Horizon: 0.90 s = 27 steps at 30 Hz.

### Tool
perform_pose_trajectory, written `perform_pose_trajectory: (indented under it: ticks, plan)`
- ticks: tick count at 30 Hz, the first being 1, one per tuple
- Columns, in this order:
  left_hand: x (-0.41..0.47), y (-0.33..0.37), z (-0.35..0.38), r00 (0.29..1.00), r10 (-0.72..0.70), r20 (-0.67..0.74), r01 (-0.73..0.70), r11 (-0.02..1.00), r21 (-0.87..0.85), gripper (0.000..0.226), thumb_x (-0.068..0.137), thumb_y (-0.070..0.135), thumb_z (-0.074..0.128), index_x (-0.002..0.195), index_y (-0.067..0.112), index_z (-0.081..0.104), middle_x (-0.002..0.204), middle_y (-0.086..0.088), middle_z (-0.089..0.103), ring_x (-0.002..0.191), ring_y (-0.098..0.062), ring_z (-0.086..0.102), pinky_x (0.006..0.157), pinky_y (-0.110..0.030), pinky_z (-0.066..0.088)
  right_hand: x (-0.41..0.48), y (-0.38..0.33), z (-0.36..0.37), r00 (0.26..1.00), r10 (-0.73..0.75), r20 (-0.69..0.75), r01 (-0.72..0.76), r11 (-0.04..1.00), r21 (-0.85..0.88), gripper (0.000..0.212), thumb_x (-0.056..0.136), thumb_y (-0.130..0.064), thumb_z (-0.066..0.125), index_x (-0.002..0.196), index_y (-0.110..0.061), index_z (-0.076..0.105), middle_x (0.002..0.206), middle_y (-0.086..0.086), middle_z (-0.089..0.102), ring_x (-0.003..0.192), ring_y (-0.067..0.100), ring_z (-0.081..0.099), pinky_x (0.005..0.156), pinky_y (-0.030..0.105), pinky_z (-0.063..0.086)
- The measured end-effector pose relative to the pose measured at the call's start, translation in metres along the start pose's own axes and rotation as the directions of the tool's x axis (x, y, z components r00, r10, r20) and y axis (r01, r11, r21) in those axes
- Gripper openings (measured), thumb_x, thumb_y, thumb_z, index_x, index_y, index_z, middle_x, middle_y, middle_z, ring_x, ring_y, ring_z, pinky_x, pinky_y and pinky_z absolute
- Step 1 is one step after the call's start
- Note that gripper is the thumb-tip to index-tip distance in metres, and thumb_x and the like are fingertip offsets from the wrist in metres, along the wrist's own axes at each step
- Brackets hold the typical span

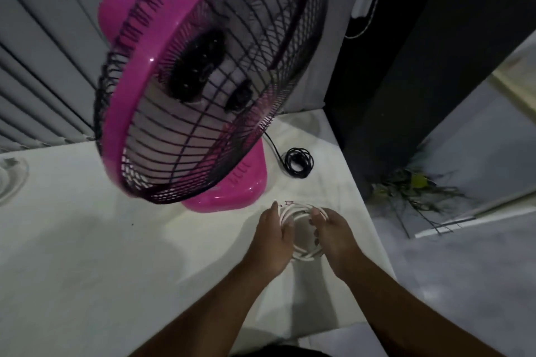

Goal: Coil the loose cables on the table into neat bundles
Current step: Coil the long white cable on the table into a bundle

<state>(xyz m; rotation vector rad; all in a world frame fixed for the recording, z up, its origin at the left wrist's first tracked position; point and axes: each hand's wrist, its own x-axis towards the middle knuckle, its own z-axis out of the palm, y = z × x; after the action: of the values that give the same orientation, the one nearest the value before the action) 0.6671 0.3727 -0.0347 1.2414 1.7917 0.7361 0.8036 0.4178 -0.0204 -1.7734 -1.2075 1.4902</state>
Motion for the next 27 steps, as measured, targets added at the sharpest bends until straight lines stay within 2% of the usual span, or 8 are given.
perform_pose_trajectory:
  ticks: [2, 4, 6, 9, 12, 16, 20, 27]
  plan:
    - [0.003, 0.000, 0.014, 0.999, 0.040, -0.001, -0.040, 0.993, 0.111, 0.069, 0.104, 0.027, 0.044, 0.161, 0.015, 0.008, 0.167, -0.004, 0.016, 0.154, -0.018, 0.014, 0.118, -0.020, 0.011, 0.011, 0.004, -0.008, 0.999, -0.001, -0.037, 0.000, 1.000, -0.021, 0.019, 0.102, -0.027, 0.056, 0.093, -0.018, 0.070, 0.096, 0.008, 0.073, 0.091, 0.027, 0.068, 0.083, 0.040, 0.053]
    - [0.008, -0.001, 0.028, 0.992, 0.126, 0.023, -0.128, 0.971, 0.202, 0.072, 0.104, 0.024, 0.044, 0.161, 0.017, 0.002, 0.170, 0.002, -0.001, 0.156, -0.016, 0.005, 0.117, -0.018, 0.007, 0.024, 0.009, -0.015, 0.997, -0.008, -0.074, 0.005, 0.999, -0.041, 0.020, 0.102, -0.026, 0.056, 0.091, -0.016, 0.070, 0.095, 0.010, 0.073, 0.093, 0.031, 0.069, 0.086, 0.042, 0.053]
    - [0.016, -0.001, 0.038, 0.980, 0.191, 0.060, -0.201, 0.932, 0.302, 0.072, 0.102, 0.019, 0.044, 0.161, 0.014, 0.003, 0.170, 0.001, -0.008, 0.156, -0.017, 0.002, 0.119, -0.020, 0.009, 0.036, 0.012, -0.020, 0.997, 0.004, -0.075, -0.007, 0.999, -0.037, 0.022, 0.102, -0.024, 0.054, 0.095, -0.013, 0.071, 0.099, 0.013, 0.074, 0.096, 0.032, 0.069, 0.093, 0.048, 0.054]
    - [0.025, -0.001, 0.047, 0.959, 0.260, 0.115, -0.281, 0.807, 0.519, 0.072, 0.100, 0.021, 0.041, 0.160, 0.008, 0.002, 0.169, -0.008, -0.010, 0.156, -0.024, -0.008, 0.123, -0.028, 0.001, 0.048, 0.016, -0.023, 0.997, 0.052, -0.060, -0.050, 0.998, 0.038, 0.025, 0.103, -0.022, 0.049, 0.124, -0.012, 0.059, 0.121, 0.015, 0.067, 0.107, 0.029, 0.066, 0.100, 0.047, 0.052]
    - [0.028, -0.002, 0.055, 0.968, 0.197, 0.155, -0.251, 0.758, 0.602, 0.074, 0.101, 0.029, 0.037, 0.160, 0.006, -0.002, 0.169, -0.011, -0.010, 0.156, -0.025, -0.009, 0.126, -0.035, 0.002, 0.048, 0.021, -0.020, 0.997, -0.057, -0.059, 0.056, 0.998, -0.023, 0.039, 0.102, -0.009, 0.045, 0.141, -0.015, 0.043, 0.133, 0.016, 0.059, 0.119, 0.033, 0.060, 0.107, 0.047, 0.046]
    - [0.032, -0.004, 0.060, 0.980, 0.122, 0.156, -0.196, 0.730, 0.655, 0.077, 0.102, 0.039, 0.033, 0.159, 0.007, -0.008, 0.169, -0.010, -0.012, 0.156, -0.022, -0.010, 0.126, -0.037, 0.004, 0.036, 0.038, -0.019, 0.942, -0.336, 0.001, 0.283, 0.793, -0.540, 0.059, 0.095, -0.019, 0.039, 0.152, -0.005, 0.040, 0.156, 0.017, 0.041, 0.143, 0.033, 0.036, 0.122, 0.037, 0.021]
    - [0.031, -0.008, 0.057, 0.974, 0.140, 0.176, -0.222, 0.724, 0.653, 0.073, 0.103, 0.040, 0.026, 0.160, 0.009, -0.008, 0.169, -0.007, -0.013, 0.156, -0.021, -0.010, 0.126, -0.036, 0.002, 0.033, 0.060, -0.025, 0.872, -0.439, 0.216, 0.464, 0.604, -0.648, 0.060, 0.102, -0.024, 0.031, 0.157, -0.002, 0.024, 0.166, 0.016, 0.022, 0.155, 0.027, 0.015, 0.125, 0.030, 0.004]
    - [0.037, -0.006, 0.045, 0.962, 0.136, 0.238, -0.266, 0.677, 0.686, 0.072, 0.104, 0.042, 0.028, 0.161, 0.010, -0.003, 0.170, -0.007, -0.010, 0.156, -0.021, -0.007, 0.126, -0.036, 0.002, 0.043, 0.063, -0.032, 0.892, -0.339, 0.298, 0.438, 0.487, -0.756, 0.064, 0.107, -0.036, 0.028, 0.162, -0.014, 0.001, 0.171, 0.004, -0.003, 0.157, 0.020, -0.004, 0.126, 0.036, 0.005]
